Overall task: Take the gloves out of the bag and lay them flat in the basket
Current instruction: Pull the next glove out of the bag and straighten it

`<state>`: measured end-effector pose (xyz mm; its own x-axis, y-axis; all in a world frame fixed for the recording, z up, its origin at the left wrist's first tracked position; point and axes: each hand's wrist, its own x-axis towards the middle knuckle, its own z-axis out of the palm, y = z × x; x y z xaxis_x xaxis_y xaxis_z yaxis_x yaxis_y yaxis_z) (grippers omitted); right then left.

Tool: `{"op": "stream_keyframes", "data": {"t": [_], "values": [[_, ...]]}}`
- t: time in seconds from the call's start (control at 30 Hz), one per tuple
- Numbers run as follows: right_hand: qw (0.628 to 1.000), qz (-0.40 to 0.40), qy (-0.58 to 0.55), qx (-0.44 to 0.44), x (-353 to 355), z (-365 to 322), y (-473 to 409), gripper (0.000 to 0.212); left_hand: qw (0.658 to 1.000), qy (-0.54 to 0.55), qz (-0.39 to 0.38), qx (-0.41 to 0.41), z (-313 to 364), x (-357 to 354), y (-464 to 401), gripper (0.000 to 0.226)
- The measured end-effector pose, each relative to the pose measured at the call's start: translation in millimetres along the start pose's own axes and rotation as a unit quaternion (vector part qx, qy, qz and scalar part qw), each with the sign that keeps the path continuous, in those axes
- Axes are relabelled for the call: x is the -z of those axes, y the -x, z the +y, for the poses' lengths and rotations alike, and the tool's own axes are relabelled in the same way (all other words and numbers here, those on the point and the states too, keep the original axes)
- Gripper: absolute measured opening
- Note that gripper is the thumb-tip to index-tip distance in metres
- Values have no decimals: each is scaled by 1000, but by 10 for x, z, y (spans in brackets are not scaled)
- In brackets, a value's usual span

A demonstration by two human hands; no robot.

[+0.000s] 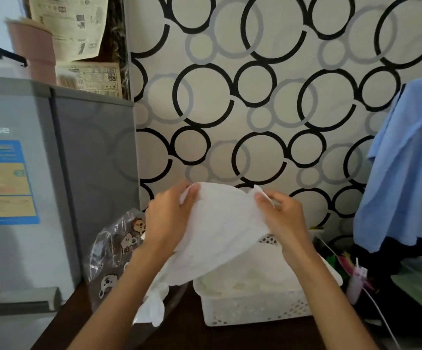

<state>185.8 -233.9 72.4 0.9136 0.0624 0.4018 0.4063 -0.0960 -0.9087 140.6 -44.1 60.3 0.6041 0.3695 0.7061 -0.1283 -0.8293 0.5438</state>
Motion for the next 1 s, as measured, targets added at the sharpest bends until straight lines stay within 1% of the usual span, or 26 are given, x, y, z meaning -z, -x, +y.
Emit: {"op": "stream_keyframes", "data": {"t": [0.03,0.1,0.17,0.2,0.3,0.37,0.43,0.53,0.57,0.63,0.67,0.7,0.73,0.77,0.8,0.83,0.87,0.9,0.93,1.0], "values": [[999,3,27,-20,57,135,-30,18,998,-21,-65,4,-55,-160,-26,30],[994,5,103,-46,188,441,-117,24,979,-53,-195,6,-174,-557,-51,33],[985,6,165,-60,313,700,-193,26,957,-82,-277,12,-224,-872,-52,33],[979,8,192,-63,368,797,-219,24,952,-87,-294,16,-240,-982,-55,31],[961,13,270,-57,522,1005,-283,23,948,-85,-308,13,-195,-1191,-89,27],[948,13,313,-49,581,1090,-330,24,946,-91,-310,-6,-165,-1278,-137,31],[939,16,340,-51,608,1119,-370,24,944,-109,-311,-22,-150,-1327,-176,35],[925,2,376,-53,631,1155,-392,23,942,-129,-310,-17,-159,-1372,-225,37],[918,-5,394,-48,640,1156,-392,24,947,-128,-295,-11,-145,-1358,-240,36],[907,-24,419,-40,632,1181,-387,28,965,-128,-229,-2,-91,-1246,-254,31],[905,-33,422,-40,630,1182,-385,30,971,-131,-197,-11,-61,-1148,-247,29],[907,-42,418,-41,634,1178,-385,30,974,-132,-184,-30,-39,-1026,-229,28],[911,-55,405,-48,637,1168,-383,31,969,-135,-202,-54,-31,-888,-200,29],[919,-71,383,-58,656,1157,-391,31,954,-144,-252,-73,-22,-743,-158,31],[930,-88,351,-72,679,1146,-393,31,929,-164,-322,-85,-13,-596,-101,33],[938,-103,320,-88,711,1135,-396,33,895,-191,-393,-92,-7,-463,-40,32],[940,-117,303,-105,744,1126,-392,36,863,-216,-447,-97,-13,-368,15,31],[937,-129,303,-117,770,1118,-387,40,842,-235,-475,-106,-23,-303,57,30],[931,-139,316,-120,792,1117,-383,42,834,-247,-478,-124,-32,-270,86,29],[917,-138,359,-105,806,1116,-337,45,837,-266,-447,-169,-42,-247,146,26]]}}
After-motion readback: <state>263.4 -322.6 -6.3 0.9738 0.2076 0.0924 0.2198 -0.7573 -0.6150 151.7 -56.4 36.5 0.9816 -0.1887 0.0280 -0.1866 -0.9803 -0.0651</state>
